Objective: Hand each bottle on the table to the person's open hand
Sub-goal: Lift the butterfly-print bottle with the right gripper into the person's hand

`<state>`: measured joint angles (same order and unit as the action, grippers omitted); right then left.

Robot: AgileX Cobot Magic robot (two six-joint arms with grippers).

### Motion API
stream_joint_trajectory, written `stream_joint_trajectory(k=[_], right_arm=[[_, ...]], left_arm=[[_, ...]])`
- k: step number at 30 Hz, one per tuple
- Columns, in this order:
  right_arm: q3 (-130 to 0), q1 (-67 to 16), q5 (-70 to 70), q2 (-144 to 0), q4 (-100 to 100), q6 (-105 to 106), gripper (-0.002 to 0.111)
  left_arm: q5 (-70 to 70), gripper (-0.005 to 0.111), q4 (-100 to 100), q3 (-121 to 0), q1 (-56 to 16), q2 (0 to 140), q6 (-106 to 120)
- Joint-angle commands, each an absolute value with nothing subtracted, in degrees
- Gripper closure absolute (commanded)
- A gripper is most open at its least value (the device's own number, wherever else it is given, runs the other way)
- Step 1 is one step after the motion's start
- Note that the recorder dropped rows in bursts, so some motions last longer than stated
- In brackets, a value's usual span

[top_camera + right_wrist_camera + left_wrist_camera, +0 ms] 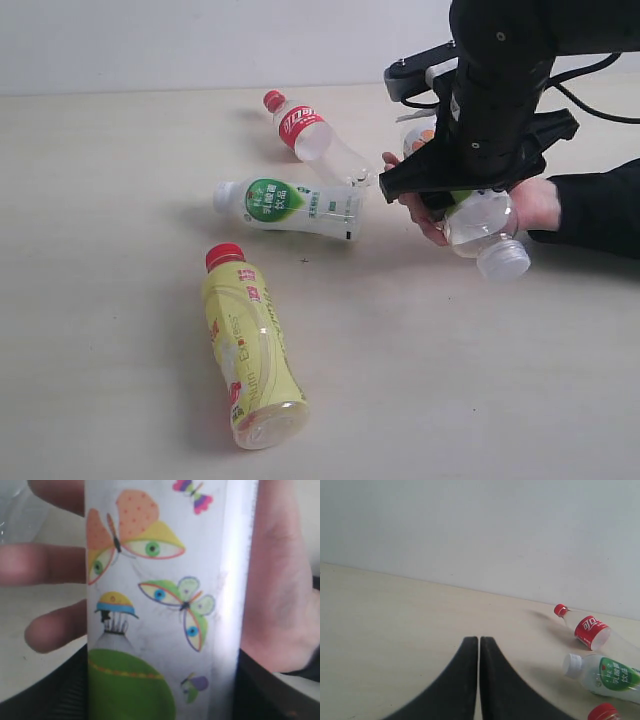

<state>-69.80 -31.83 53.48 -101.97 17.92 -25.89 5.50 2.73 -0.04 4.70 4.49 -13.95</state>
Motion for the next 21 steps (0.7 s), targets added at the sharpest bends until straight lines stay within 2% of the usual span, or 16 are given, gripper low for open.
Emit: stream_joint_trajectory(k=[1, 7, 11, 14, 19, 21], right_arm=[[-70.23, -31.52, 51.48, -102.23, 18.02, -26.12, 0.108], [-70.23, -31.52, 51.51, -102.23, 18.02, -25.87, 0.108], [-70.23, -31.52, 51.51, -102.23, 18.02, -25.87, 0.096], [-70.23, -31.52, 51.51, -102.23, 18.02, -25.87, 0.08], [-70.23, -31.52, 51.51, -102.23, 18.02, -25.45, 0.04], [-70.23, -31.52, 51.51, -102.23, 18.12, -25.45, 0.031]], left_arm=[[4.98, 0.103, 2.41, 0.0, 4.82, 4.77, -13.97], [4.98, 0.103, 2.41, 0.0, 4.82, 4.77, -13.97], [4.98, 0.103, 2.41, 0.0, 4.82, 4.77, -13.97], [4.98, 0.103, 2.41, 0.0, 4.82, 4.77, -13.97], [4.98, 0.103, 2.41, 0.0, 4.82, 4.77, -13.97], [4.98, 0.103, 2.41, 0.0, 4.82, 4.77, -13.97]])
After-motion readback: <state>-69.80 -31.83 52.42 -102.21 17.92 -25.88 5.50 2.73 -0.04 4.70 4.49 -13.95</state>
